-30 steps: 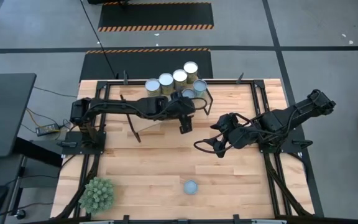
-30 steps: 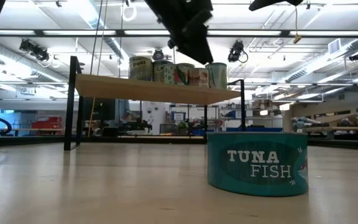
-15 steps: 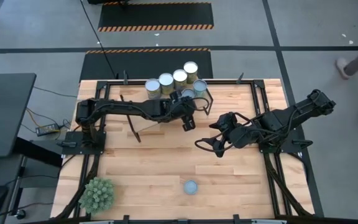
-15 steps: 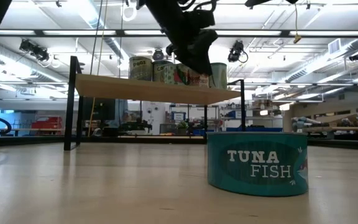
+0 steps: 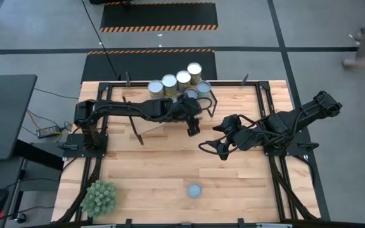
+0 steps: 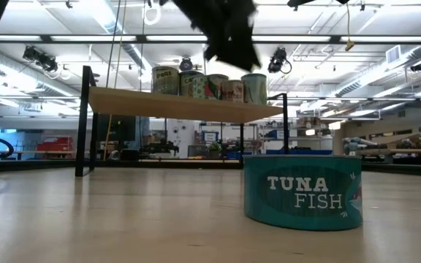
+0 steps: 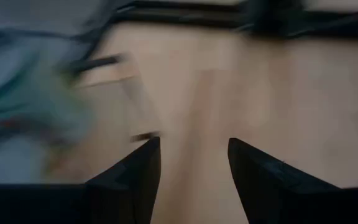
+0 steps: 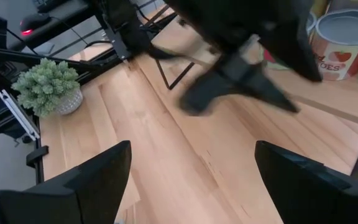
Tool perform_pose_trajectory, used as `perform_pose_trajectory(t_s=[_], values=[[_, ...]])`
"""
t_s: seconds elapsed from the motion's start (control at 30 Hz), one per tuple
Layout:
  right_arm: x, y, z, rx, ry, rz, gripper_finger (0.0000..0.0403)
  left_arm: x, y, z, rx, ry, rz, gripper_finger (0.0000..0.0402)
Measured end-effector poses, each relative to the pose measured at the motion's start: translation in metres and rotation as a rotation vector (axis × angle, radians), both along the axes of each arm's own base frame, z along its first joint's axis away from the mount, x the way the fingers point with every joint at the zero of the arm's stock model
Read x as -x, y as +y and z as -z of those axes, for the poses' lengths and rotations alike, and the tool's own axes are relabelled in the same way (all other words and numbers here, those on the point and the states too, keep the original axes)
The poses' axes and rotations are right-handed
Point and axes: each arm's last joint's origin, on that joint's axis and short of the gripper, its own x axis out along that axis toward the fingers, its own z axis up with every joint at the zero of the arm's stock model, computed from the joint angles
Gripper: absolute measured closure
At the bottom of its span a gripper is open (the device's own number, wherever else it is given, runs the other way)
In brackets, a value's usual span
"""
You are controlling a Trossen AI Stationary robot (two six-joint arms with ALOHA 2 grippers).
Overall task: Pick and place cans onto a shelf
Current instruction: Put the canned tuna on the shelf
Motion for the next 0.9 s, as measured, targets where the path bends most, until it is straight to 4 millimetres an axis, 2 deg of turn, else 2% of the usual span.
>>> perform_pose_trajectory(t_s=[0.13, 0.33, 0.43, 0.53, 0.73, 0.9], values=[[0.006, -0.002, -0.006, -0.027, -0.017, -0.021, 0.0054, 0.007, -0.012, -0.026, 0.172, -0.121, 0.210, 0.0209], [0.017, 0.002, -0.014, -0.058, -0.052, -0.059, 0.0054, 0.032, -0.037, -0.081, 0.406, -0.336, 0.597, 0.0209], [0.019, 0.006, -0.018, -0.077, -0.086, -0.083, 0.0054, 0.046, -0.047, -0.104, 0.486, -0.415, 0.705, 0.0209], [0.017, 0.008, -0.021, -0.094, -0.124, -0.097, 0.0054, 0.061, -0.052, -0.121, 0.491, -0.458, 0.726, 0.0209], [0.012, 0.011, -0.021, -0.100, -0.147, -0.095, 0.0054, 0.070, -0.057, -0.130, 0.514, -0.473, 0.712, 0.0224], [0.009, 0.016, -0.018, -0.107, -0.139, -0.103, 0.0054, 0.072, -0.080, -0.126, 0.547, -0.419, 0.729, 0.0247]])
